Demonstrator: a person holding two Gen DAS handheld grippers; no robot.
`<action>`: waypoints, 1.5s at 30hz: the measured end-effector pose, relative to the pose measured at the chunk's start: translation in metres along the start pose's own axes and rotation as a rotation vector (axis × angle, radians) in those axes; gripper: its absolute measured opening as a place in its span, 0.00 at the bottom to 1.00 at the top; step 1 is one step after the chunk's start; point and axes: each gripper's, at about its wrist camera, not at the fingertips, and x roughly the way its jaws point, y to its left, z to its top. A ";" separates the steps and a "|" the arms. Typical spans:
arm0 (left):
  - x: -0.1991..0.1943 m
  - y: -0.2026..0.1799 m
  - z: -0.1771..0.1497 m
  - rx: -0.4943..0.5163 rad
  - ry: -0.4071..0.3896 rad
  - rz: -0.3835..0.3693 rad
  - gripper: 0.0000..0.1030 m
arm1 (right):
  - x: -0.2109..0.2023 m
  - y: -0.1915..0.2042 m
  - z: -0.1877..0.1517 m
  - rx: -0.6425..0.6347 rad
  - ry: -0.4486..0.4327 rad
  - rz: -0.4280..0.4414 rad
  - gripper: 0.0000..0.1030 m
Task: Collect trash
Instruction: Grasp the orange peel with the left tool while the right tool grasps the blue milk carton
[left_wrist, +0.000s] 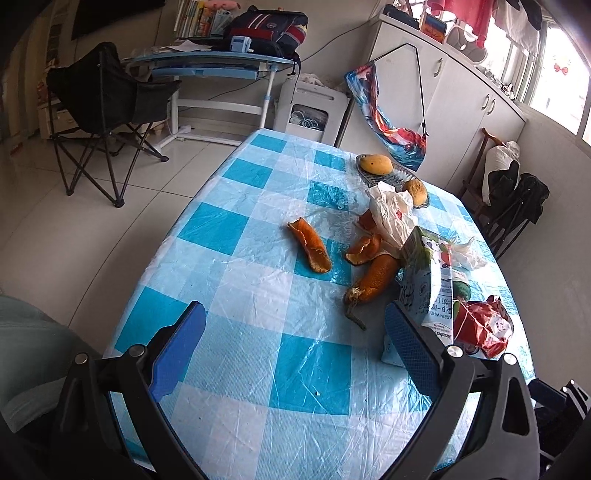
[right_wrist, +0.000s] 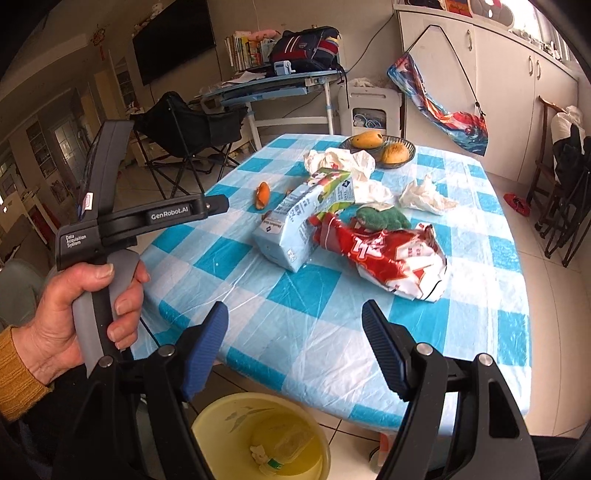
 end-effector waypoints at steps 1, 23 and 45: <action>0.004 -0.001 0.002 -0.001 0.004 0.002 0.91 | 0.003 -0.002 0.004 -0.016 0.000 -0.012 0.70; 0.103 -0.015 0.054 0.000 0.110 0.102 0.87 | 0.038 -0.027 0.029 0.003 -0.041 0.038 0.70; 0.057 0.004 0.016 0.053 0.127 -0.052 0.14 | 0.110 0.014 0.070 0.158 0.079 0.035 0.71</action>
